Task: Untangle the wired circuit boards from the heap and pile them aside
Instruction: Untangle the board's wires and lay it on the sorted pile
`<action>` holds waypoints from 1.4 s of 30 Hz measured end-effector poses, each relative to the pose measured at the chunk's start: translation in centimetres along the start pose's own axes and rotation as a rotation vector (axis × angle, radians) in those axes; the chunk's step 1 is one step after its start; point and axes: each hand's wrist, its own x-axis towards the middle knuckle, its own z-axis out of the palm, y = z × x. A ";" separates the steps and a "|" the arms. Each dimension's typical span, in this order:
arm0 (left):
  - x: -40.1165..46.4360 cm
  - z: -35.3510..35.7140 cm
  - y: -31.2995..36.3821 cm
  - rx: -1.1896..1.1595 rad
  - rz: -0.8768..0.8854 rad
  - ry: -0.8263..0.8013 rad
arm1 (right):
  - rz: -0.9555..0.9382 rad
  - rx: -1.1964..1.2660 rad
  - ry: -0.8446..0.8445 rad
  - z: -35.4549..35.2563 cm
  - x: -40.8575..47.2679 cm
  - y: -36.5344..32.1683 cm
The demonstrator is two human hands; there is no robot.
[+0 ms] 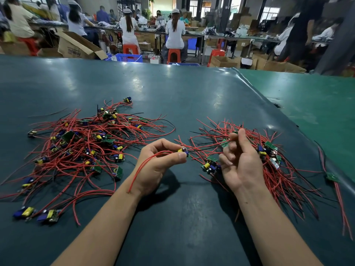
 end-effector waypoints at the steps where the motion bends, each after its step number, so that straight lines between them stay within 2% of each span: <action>1: 0.0 0.0 0.0 -0.012 -0.002 0.002 | 0.034 0.022 -0.010 0.0 0.0 0.0; 4: -0.1 0.1 0.1 0.010 -0.014 -0.031 | 0.112 0.053 -0.036 0.0 0.0 0.0; 8: 0.0 0.3 0.2 -0.044 0.009 0.013 | 0.084 0.041 -0.043 -0.2 0.1 -0.2; 11: 0.3 0.0 0.1 -0.148 0.056 0.104 | 0.086 -0.104 -0.100 -0.1 -0.1 0.0; 15: 0.3 0.0 -0.2 -0.087 0.052 0.064 | 0.145 -0.468 -0.194 0.4 -1.1 1.9; 19: 0.1 0.1 -0.5 0.101 0.014 -0.001 | 0.081 -0.475 -0.186 0.2 -1.1 2.4; 22: 0.0 0.0 -0.5 0.111 0.006 -0.046 | 0.007 -0.517 -0.172 -0.2 -0.6 1.7; 27: -0.2 0.1 -0.4 0.131 0.021 -0.060 | 0.067 -0.707 -0.254 -0.1 -1.3 2.7; 30: -0.2 0.1 -0.4 0.149 0.027 -0.042 | 0.027 -0.684 -0.230 0.1 -1.1 2.6; 36: -0.2 0.0 0.1 0.034 0.035 -0.003 | -0.258 -0.457 -0.046 -0.3 0.1 0.5; 39: -0.2 -0.1 0.4 -0.082 0.041 0.009 | -0.286 -0.423 0.024 -0.4 0.3 0.4; 42: 0.1 -0.1 0.7 -0.210 0.055 0.069 | -0.283 -0.447 0.024 -0.4 0.3 1.2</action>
